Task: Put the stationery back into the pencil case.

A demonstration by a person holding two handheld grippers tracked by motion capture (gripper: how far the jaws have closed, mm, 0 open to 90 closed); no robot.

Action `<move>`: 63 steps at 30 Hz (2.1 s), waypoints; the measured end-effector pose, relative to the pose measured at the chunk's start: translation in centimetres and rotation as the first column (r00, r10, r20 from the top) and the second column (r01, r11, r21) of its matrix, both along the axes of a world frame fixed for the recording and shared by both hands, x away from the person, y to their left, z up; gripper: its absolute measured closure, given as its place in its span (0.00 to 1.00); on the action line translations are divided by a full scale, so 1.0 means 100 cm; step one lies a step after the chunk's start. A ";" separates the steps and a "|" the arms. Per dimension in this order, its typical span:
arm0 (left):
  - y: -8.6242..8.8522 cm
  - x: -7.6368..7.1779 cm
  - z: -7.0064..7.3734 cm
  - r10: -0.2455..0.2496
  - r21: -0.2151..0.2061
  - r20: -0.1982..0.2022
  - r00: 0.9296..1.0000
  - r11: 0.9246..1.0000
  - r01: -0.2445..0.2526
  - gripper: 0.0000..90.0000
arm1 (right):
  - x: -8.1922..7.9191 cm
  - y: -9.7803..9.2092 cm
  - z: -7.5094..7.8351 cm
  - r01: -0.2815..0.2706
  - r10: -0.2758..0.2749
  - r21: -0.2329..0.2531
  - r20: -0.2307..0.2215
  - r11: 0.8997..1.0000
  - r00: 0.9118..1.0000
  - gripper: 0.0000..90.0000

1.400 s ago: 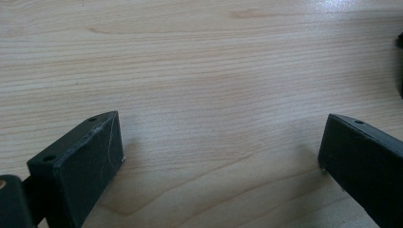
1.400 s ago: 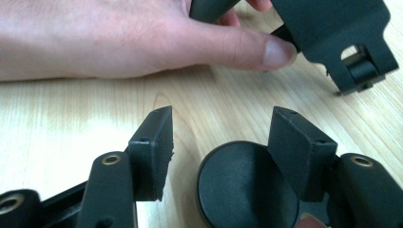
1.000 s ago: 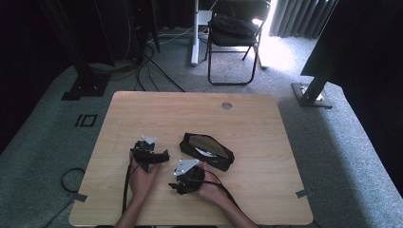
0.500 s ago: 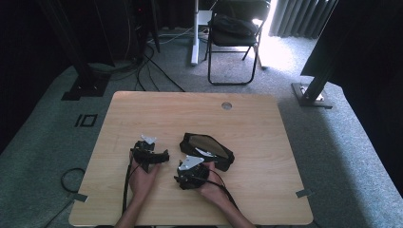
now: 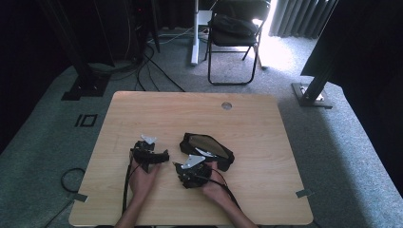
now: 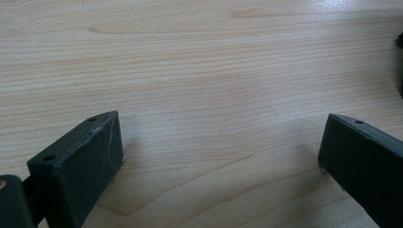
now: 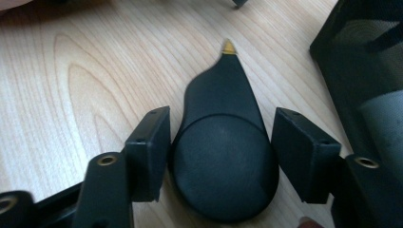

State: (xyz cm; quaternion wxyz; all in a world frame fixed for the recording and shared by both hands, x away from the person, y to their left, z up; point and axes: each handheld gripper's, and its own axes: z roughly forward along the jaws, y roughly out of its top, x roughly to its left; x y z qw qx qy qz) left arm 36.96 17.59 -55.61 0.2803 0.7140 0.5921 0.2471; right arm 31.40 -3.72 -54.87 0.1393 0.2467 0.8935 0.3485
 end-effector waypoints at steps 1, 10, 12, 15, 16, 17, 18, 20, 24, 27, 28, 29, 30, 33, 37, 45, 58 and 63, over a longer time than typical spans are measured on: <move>0.000 0.000 0.000 0.000 0.000 0.000 1.000 1.000 0.000 0.01 | 0.000 -0.001 0.000 0.000 0.000 0.002 -0.004 1.000 1.000 0.45; 0.000 0.000 0.000 0.000 0.000 -0.001 1.000 1.000 0.000 0.01 | -0.002 -0.012 0.001 -0.013 0.013 -0.001 -0.022 1.000 1.000 0.45; 0.000 0.000 0.000 0.000 0.001 -0.001 1.000 1.000 0.000 0.01 | -0.002 -0.016 0.001 -0.017 0.017 -0.001 -0.032 1.000 0.999 0.44; 0.000 0.000 0.000 0.000 0.001 -0.001 1.000 1.000 0.000 0.01 | -0.002 -0.020 0.001 -0.025 0.025 -0.001 -0.049 1.000 0.999 0.44; 0.000 0.000 0.000 0.000 0.001 -0.001 1.000 1.000 0.000 0.01 | -0.001 -0.021 0.001 -0.027 0.027 -0.001 -0.051 1.000 0.998 0.44; 0.000 0.000 0.000 0.000 0.000 -0.001 1.000 1.000 0.000 0.01 | -0.001 -0.023 0.001 -0.028 0.028 0.001 -0.061 1.000 0.998 0.43; 0.000 0.000 0.000 0.000 0.001 0.000 1.000 1.000 0.000 0.01 | -0.001 -0.024 0.001 -0.028 0.028 0.000 -0.067 1.000 0.997 0.43; 0.000 0.000 0.000 0.000 0.000 0.000 1.000 1.000 0.000 0.01 | 0.000 -0.026 0.001 -0.031 0.030 0.000 -0.079 1.000 0.996 0.42; 0.000 0.000 0.000 0.000 0.001 -0.001 1.000 1.000 0.000 0.01 | 0.000 -0.031 0.002 -0.036 0.035 -0.005 -0.083 0.999 0.996 0.43; 0.000 0.000 0.000 0.000 0.001 -0.001 1.000 1.000 0.000 0.01 | 0.000 -0.032 0.002 -0.042 0.042 -0.009 -0.087 0.999 0.995 0.43; 0.000 0.000 0.000 0.000 0.001 -0.001 1.000 1.000 0.000 0.01 | -0.001 -0.032 0.003 -0.043 0.041 -0.012 -0.088 0.999 0.995 0.43; 0.000 0.000 0.000 0.001 0.000 0.000 1.000 1.000 -0.001 0.01 | -0.002 -0.033 0.003 -0.045 0.044 -0.013 -0.090 0.999 0.995 0.43; 0.000 0.000 0.000 0.000 0.001 -0.001 1.000 1.000 0.000 0.01 | -0.003 -0.033 0.003 -0.049 0.048 -0.012 -0.089 0.999 0.995 0.42; 0.000 0.000 0.000 0.000 0.001 -0.001 1.000 1.000 0.000 0.01 | -0.007 -0.035 0.004 -0.058 0.057 -0.008 -0.088 0.998 0.995 0.42; 0.000 0.000 0.000 0.001 -0.001 0.001 1.000 1.000 -0.001 0.01 | -0.010 -0.037 0.007 -0.063 0.063 0.002 -0.082 0.998 0.995 0.42; 0.000 0.000 0.000 0.000 0.000 0.000 1.000 1.000 0.000 0.01 | -0.002 -0.031 0.003 -0.064 0.064 0.003 -0.104 0.998 0.992 0.43; 0.000 0.000 0.000 0.000 0.001 -0.001 1.000 1.000 0.000 0.01 | -0.005 -0.028 0.003 -0.047 0.045 -0.014 -0.085 0.999 0.995 0.46; 0.000 0.000 0.000 0.000 0.001 -0.001 1.000 1.000 0.000 0.01 | -0.007 -0.027 0.003 -0.044 0.043 -0.017 -0.070 0.999 0.997 0.46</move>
